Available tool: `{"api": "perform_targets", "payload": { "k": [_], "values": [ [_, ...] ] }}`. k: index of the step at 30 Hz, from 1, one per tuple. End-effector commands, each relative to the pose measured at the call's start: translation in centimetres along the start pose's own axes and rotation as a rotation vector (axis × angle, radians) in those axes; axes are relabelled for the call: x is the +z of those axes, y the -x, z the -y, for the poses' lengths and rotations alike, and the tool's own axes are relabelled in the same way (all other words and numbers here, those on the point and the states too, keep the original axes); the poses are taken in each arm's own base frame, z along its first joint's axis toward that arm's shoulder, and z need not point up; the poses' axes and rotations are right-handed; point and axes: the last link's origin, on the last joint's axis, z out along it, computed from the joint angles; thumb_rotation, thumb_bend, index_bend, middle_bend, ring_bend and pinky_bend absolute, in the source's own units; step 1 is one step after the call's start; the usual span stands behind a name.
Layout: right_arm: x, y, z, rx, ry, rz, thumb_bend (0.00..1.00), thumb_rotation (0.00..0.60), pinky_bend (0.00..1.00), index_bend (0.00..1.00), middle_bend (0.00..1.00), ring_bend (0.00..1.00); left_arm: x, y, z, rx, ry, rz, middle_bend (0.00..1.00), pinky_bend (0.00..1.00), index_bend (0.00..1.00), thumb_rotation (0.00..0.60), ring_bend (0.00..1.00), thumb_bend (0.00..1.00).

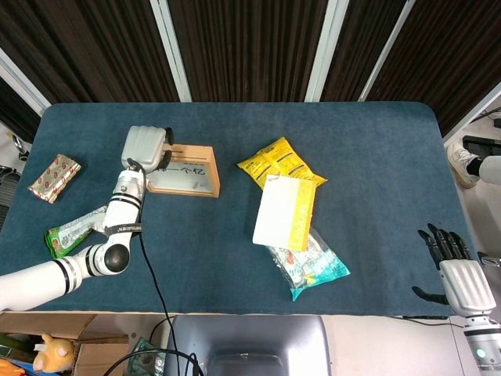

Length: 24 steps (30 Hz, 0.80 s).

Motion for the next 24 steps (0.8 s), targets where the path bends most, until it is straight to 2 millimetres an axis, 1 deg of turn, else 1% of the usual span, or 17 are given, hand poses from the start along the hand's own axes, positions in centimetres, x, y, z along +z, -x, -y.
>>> {"api": "perform_targets", "payload": {
  "k": [1, 4, 6, 8, 10, 12, 13, 14, 15, 16, 18, 19, 20, 21, 22, 23, 24],
  "values": [
    [0.0, 0.1, 0.0, -0.002, 0.0, 0.002, 0.17, 0.6, 0.0, 0.0, 0.0, 0.0, -0.7, -1.0, -0.1, -0.034, 0.027, -0.053, 1.0, 1.0, 0.37, 0.6, 1.0, 0.42],
    [0.1, 0.2, 0.1, -0.006, -0.004, 0.007, 0.17, 0.6, 0.0, 0.0, 0.0, 0.0, -2.2, -2.6, 0.1, -0.064, 0.069, -0.13, 1.0, 1.0, 0.28, 0.6, 1.0, 0.41],
    [0.0, 0.3, 0.3, -0.008, -0.009, 0.01, 0.17, 0.6, 0.0, 0.0, 0.0, 0.0, -3.8, -3.7, 0.6, -0.063, 0.098, -0.179, 1.0, 1.0, 0.23, 0.6, 1.0, 0.41],
    [-0.1, 0.3, 0.4, -0.01, -0.014, 0.011, 0.17, 0.6, 0.0, 0.0, 0.0, 0.0, -5.8, -4.7, 1.4, -0.05, 0.119, -0.218, 1.0, 1.0, 0.22, 0.6, 0.98, 0.41],
    [-0.2, 0.3, 0.6, -0.008, -0.02, 0.011, 0.17, 0.6, 0.0, 0.0, 0.0, 0.0, -8.1, -5.0, 2.4, -0.036, 0.139, -0.233, 0.99, 1.0, 0.2, 0.6, 0.95, 0.41],
    [-0.4, 0.3, 0.7, -0.007, -0.029, 0.009, 0.17, 0.6, 0.0, 0.0, 0.0, 0.0, -11.5, -4.6, 4.2, -0.004, 0.156, -0.235, 0.93, 1.0, 0.17, 0.6, 0.89, 0.4],
    [-0.5, 0.2, 0.7, -0.006, -0.031, 0.009, 0.17, 0.6, 0.0, 0.0, 0.0, 0.0, -13.2, -4.1, 5.1, 0.009, 0.161, -0.228, 0.86, 1.0, 0.14, 0.6, 0.82, 0.4],
    [-0.5, 0.2, 0.7, -0.006, -0.032, 0.008, 0.17, 0.6, 0.0, 0.0, 0.0, 0.0, -15.5, -3.3, 6.4, 0.011, 0.162, -0.218, 0.8, 0.98, 0.12, 0.6, 0.75, 0.4],
    [-0.6, 0.2, 0.7, -0.007, -0.031, 0.009, 0.17, 0.6, 0.0, 0.0, 0.0, 0.0, -17.3, -2.7, 7.3, 0.002, 0.164, -0.209, 0.68, 0.93, 0.08, 0.6, 0.64, 0.4],
    [-0.6, 0.3, 0.8, -0.008, -0.032, 0.012, 0.17, 0.6, 0.0, 0.0, 0.0, 0.0, -19.8, -1.6, 8.6, -0.021, 0.16, -0.198, 0.54, 0.82, 0.04, 0.6, 0.51, 0.4],
    [-0.6, 0.4, 0.9, -0.011, -0.037, 0.017, 0.17, 0.6, 0.0, 0.0, 0.0, 0.0, -23.3, 0.0, 10.3, -0.056, 0.158, -0.204, 0.39, 0.65, 0.01, 0.6, 0.37, 0.4],
    [-0.6, 0.5, 1.2, -0.014, -0.043, 0.02, 0.17, 0.6, 0.0, 0.0, 0.0, 0.0, -25.6, 1.2, 11.4, -0.076, 0.152, -0.225, 0.32, 0.56, 0.0, 0.6, 0.31, 0.4],
    [-0.7, 0.6, 1.3, -0.015, -0.047, 0.022, 0.17, 0.6, 0.0, 0.0, 0.0, 0.0, -27.0, 2.2, 12.1, -0.081, 0.144, -0.253, 0.3, 0.54, 0.0, 0.6, 0.29, 0.4],
    [-0.7, 0.7, 1.4, -0.017, -0.052, 0.023, 0.17, 0.6, 0.0, 0.0, 0.0, 0.0, -28.4, 3.4, 12.9, -0.066, 0.126, -0.268, 0.26, 0.51, 0.0, 0.6, 0.26, 0.4],
    [-0.8, 0.7, 1.6, -0.02, -0.057, 0.025, 0.17, 0.6, 0.0, 0.0, 0.0, 0.0, -30.3, 5.3, 13.8, -0.039, 0.075, -0.248, 0.19, 0.49, 0.0, 0.6, 0.24, 0.4],
    [-0.8, 0.7, 1.7, -0.02, -0.061, 0.023, 0.17, 0.6, 0.0, 0.0, 0.0, 0.0, -31.4, 6.6, 14.3, -0.027, 0.034, -0.231, 0.14, 0.47, 0.0, 0.6, 0.21, 0.4],
    [-0.8, 0.8, 1.8, -0.021, -0.065, 0.022, 0.17, 0.6, 0.0, 0.0, 0.0, 0.0, -32.4, 7.8, 14.5, -0.019, 0.007, -0.206, 0.07, 0.42, 0.0, 0.6, 0.16, 0.4]
  ]
}}
